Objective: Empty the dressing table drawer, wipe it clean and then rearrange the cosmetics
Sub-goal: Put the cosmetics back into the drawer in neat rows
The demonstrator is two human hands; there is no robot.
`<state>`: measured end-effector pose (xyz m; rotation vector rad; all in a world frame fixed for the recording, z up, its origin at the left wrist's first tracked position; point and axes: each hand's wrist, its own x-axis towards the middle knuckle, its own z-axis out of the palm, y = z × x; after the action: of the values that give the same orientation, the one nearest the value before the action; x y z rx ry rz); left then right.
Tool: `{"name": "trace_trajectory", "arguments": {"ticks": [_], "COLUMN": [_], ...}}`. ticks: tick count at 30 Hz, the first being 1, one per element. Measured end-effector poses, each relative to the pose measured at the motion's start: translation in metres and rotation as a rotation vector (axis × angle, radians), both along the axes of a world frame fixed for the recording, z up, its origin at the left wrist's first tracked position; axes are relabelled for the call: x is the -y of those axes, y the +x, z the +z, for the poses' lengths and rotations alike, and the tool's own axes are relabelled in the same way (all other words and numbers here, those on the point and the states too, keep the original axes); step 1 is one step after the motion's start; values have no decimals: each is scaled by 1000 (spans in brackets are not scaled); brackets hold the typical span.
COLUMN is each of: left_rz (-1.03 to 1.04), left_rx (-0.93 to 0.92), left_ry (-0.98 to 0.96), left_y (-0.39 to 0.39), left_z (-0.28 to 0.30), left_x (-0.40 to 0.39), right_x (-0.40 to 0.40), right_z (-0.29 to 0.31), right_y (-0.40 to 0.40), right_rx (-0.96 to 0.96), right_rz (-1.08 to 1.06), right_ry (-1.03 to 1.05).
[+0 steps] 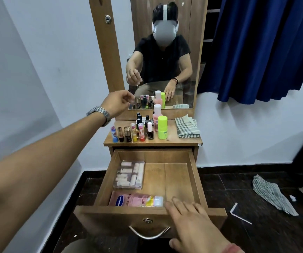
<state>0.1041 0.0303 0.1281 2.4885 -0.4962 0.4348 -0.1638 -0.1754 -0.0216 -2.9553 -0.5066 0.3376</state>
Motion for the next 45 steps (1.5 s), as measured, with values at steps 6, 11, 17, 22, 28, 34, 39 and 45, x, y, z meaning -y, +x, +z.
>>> {"name": "trace_trajectory", "arguments": {"ticks": [6,11,17,22,28,34,39,45], "left_rz": [-107,-210,-305,-234,-148,-137,-102,-228], "left_rx": [-71,-63,-44,17,-4,42,146,398], "left_ry": [102,115,267,263,258,224,75,12], "left_y": [42,46,43,40,39,32,12,-57], "left_z": [-9,-6,-9,-15,-18,-3,31,51], "left_x": [24,51,68,76,80,76,65,52], "right_x": [-7,-8,-11,-11,-14,-10,-9,-12], "right_z": [3,-2,0,3,11,16,2,6], "right_y": [-6,-4,-12,-13,-14,-12,-10,-12], "right_rx": [153,220,262,207,135,-15,37,30], "right_rz": [-45,-69,-161,-155,-155,-122,-38,-23], "right_ry": [48,0,-39,-66,-61,-30,-53,-135]}}
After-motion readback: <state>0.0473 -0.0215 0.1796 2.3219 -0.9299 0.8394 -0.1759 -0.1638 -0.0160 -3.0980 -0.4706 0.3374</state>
